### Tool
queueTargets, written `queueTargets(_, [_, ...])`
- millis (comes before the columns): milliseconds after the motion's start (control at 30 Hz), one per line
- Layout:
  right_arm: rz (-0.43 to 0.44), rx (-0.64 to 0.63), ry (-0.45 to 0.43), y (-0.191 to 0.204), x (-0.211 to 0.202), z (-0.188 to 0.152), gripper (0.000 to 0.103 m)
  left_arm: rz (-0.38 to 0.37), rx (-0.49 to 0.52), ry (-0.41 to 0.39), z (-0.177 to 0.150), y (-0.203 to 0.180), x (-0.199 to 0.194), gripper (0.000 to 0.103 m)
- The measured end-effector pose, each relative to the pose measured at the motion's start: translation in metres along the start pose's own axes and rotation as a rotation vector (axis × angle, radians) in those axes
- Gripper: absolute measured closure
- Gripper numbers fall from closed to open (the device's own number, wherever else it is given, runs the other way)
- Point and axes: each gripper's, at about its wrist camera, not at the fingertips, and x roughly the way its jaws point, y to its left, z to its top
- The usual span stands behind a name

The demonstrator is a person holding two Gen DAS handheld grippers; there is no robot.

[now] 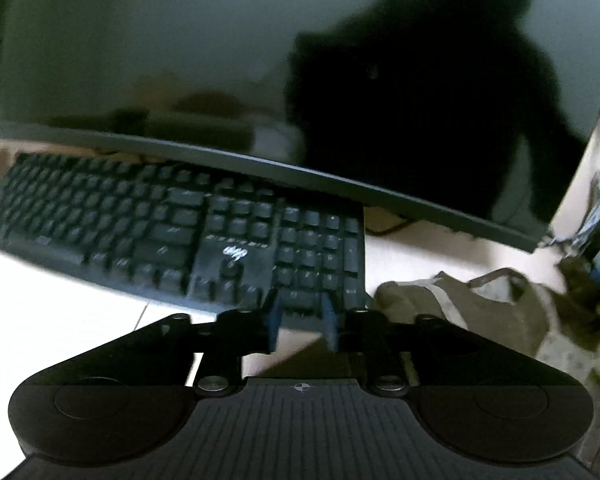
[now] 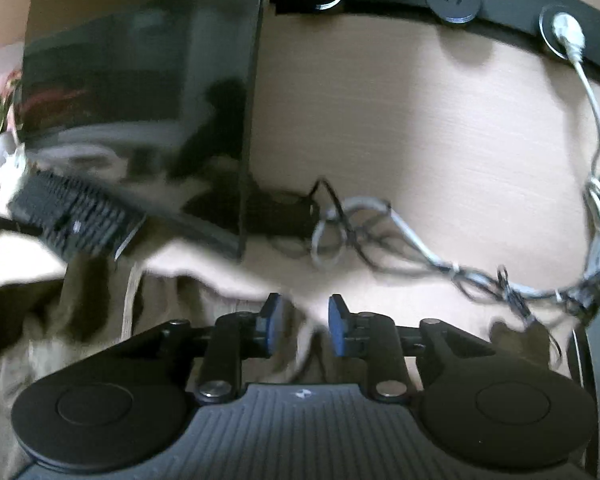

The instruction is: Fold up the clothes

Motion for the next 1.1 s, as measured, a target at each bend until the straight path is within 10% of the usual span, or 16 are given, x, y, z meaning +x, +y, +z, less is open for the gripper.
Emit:
queueTargets(200, [-0.003,-0.015,0.092,0.006,-0.02,-0.042,0.056,-0.075,-0.043,0.035,-0.039,0.028,-0.057,0.015])
queueTargets(500, [-0.035,0.066,0.042,0.043,-0.064,-0.055,0.04,0.013,0.288,0.155,-0.093,-0.022,-0.033,0.01])
queueTargets(533, [-0.046,0.067,0.038,0.046,-0.069,-0.056,0.039,0.042,0.336,0.143,-0.095,-0.027,-0.027,0.013])
queueTargets(633, [-0.079,0.067,0.028,0.055,-0.084,-0.059,0.039,0.041,0.384,0.136,-0.09,-0.026,-0.015,0.077])
queueTargets(967, [-0.169,0.162,-0.002,0.053,-0.111,-0.077,0.039,0.239,-0.055,-0.056,-0.017,0.116,-0.084,0.087])
queueTargets(1033, [-0.169,0.176,0.0,0.054,-0.111,-0.08,0.038,0.284,-0.189,-0.06,-0.018,0.145,-0.09,0.08])
queueTargets(1100, [-0.165,0.183,0.008,0.054,-0.109,-0.081,0.037,0.253,-0.391,-0.082,-0.025,0.174,-0.101,0.047])
